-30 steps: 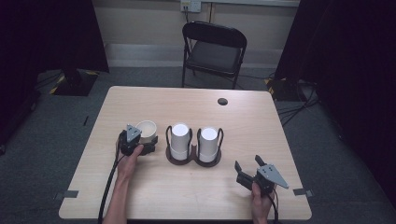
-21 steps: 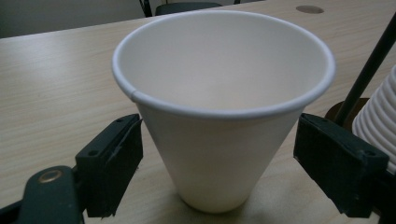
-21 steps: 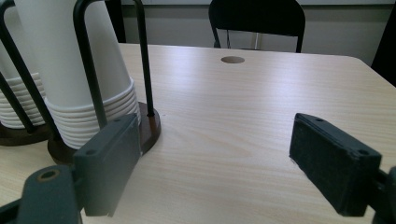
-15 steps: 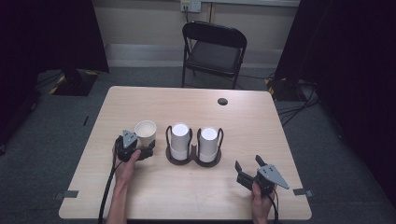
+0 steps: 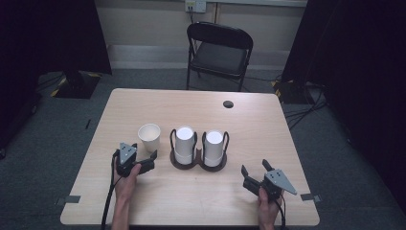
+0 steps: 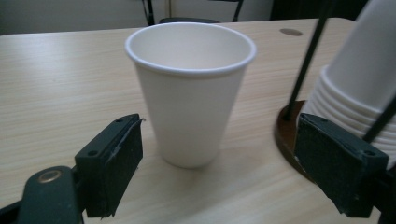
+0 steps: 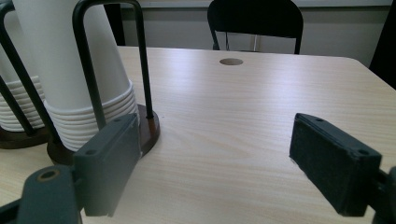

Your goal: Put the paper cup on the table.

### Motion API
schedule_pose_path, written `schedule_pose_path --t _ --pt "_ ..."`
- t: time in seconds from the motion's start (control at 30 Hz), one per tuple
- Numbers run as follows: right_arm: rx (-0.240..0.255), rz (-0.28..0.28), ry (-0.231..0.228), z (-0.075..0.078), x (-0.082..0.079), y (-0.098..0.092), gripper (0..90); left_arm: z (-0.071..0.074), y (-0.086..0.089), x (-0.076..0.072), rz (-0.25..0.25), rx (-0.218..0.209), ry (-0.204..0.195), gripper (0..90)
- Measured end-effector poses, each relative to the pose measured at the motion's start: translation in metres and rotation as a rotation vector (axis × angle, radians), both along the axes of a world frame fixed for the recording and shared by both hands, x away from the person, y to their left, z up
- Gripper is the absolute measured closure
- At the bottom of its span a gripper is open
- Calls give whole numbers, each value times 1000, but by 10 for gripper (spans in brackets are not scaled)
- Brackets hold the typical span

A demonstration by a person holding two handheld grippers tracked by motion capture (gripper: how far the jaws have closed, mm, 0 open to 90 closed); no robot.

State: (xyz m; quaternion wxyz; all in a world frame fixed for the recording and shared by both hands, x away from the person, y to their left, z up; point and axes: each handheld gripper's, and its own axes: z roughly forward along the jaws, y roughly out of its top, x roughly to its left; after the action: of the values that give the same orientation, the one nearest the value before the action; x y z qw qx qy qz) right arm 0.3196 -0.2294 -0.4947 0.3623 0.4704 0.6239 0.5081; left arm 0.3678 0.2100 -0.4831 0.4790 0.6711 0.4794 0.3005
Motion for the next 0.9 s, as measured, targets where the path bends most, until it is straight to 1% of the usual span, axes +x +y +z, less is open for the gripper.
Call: schedule_pose_path --t 0.1,0.17,0.23,0.27,0.3,0.4,0.5,0.63,0.7,0.73,0.8,0.83,0.87,0.9 --pt "2 -1 0 0 0 0 156 3 -9 -8 -3 31 -16 157" --pt "2 -1 -1 0 0 0 156 5 -15 -12 -18 31 -30 157" --pt "3 -2 -5 0 0 0 156 4 -23 -17 -37 14 -36 157" --pt "3 -3 -6 0 0 0 156 5 -26 -19 -43 29 -39 157" --pt "3 -3 -6 0 0 0 156 5 -29 -22 -45 30 -44 157" --pt "4 -3 -8 0 -1 0 156 8 -34 -29 -60 12 -51 156" --pt "5 -3 -8 0 -1 0 156 10 -36 -36 -69 8 -58 155" --pt "4 -2 -7 0 -1 0 156 10 -38 -45 -77 4 -58 155" --pt "4 -3 -7 0 -1 0 156 9 -39 -49 -83 -6 -56 155" --pt "4 -2 -7 0 -1 0 156 9 -39 -51 -86 -19 -56 155" --pt "3 -2 -7 0 -1 0 156 7 -41 -54 -93 -27 -61 154" --pt "2 -2 -6 0 -1 0 156 6 -43 -54 -107 -47 -60 154" --pt "2 -2 -6 0 -1 0 156 5 -46 -55 -132 -40 -56 155" --pt "1 -1 -5 0 -1 0 156 4 -49 -56 -135 -22 -55 155"
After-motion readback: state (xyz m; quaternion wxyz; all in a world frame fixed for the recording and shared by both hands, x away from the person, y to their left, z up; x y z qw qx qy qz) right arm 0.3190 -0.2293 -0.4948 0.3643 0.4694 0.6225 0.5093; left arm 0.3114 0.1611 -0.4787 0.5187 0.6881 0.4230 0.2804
